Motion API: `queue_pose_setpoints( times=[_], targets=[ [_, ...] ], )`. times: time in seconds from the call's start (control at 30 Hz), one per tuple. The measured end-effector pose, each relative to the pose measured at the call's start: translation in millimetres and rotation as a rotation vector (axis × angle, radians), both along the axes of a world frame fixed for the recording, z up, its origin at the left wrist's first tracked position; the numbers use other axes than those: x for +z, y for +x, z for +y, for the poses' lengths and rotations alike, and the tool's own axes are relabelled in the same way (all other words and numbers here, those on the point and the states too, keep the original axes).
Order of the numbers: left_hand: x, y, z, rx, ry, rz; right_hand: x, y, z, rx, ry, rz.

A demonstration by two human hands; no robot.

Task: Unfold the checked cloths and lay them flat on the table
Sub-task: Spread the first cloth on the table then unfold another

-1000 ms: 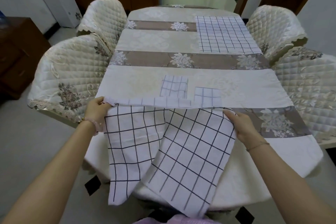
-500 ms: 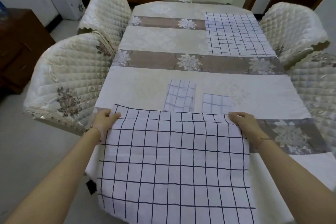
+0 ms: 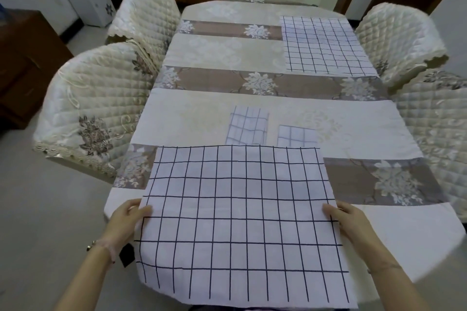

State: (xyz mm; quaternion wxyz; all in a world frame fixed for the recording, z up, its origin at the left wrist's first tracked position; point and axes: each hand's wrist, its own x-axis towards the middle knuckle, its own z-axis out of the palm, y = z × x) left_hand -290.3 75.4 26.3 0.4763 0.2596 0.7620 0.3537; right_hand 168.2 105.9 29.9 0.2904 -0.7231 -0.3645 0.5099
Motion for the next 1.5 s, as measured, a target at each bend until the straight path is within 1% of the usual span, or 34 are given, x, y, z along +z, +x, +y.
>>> queue_pose_setpoints(
  times=[0.1, 0.3, 0.43, 0.57, 0.67, 0.8, 0.97, 1.1, 1.2, 1.27, 1.4, 1.5],
  targets=[
    [3.1, 13.0, -18.6, 0.011, 0.051, -0.007, 2.7, -4.6, -6.5, -0.024, 0.041, 0.002],
    [34.3, 37.0, -51.1, 0.219, 0.244, -0.006, 31.3, -23.4, -11.5, 0.009, 0.248, 0.019],
    [55.3, 37.3, -85.8, 0.372, 0.381, 0.073, 57.9, -50.4, -11.0, 0.125, 0.349, 0.083],
    [63.5, 30.0, -130.7, 0.504, 0.440, 0.142, 58.0, -93.8, -9.6, 0.327, 0.340, 0.149],
    [63.1, 26.6, -173.6, 0.604, 0.431, 0.173, 47.0, -130.5, -10.9, 0.484, 0.331, 0.184],
    [59.6, 17.5, -238.1, 0.770, 0.385, 0.212, 42.3, -185.1, -19.2, 0.641, 0.299, 0.207],
    [42.3, -1.4, -307.0, 0.997, 0.298, 0.181, 35.8, -259.3, -35.1, 0.849, 0.231, 0.216],
    [22.7, -26.2, -336.9, 1.096, 0.220, 0.131, 15.9, -320.1, -47.2, 0.951, 0.118, 0.196],
    [9.8, -57.1, -348.2, 1.133, 0.165, 0.070, 1.2, -369.3, -52.5, 1.025, 0.076, 0.133],
    [4.7, -86.1, -352.2, 1.145, 0.140, 0.052, -2.3, -404.1, -55.3, 1.042, 0.085, 0.078],
    [10.5, -165.0, -352.0, 1.116, 0.124, 0.048, -5.6, -474.9, -51.3, 1.006, 0.123, -0.032],
    [24.3, -227.9, -344.6, 1.042, 0.138, 0.065, 3.2, -526.2, -44.1, 0.972, 0.121, -0.020]
  ],
)
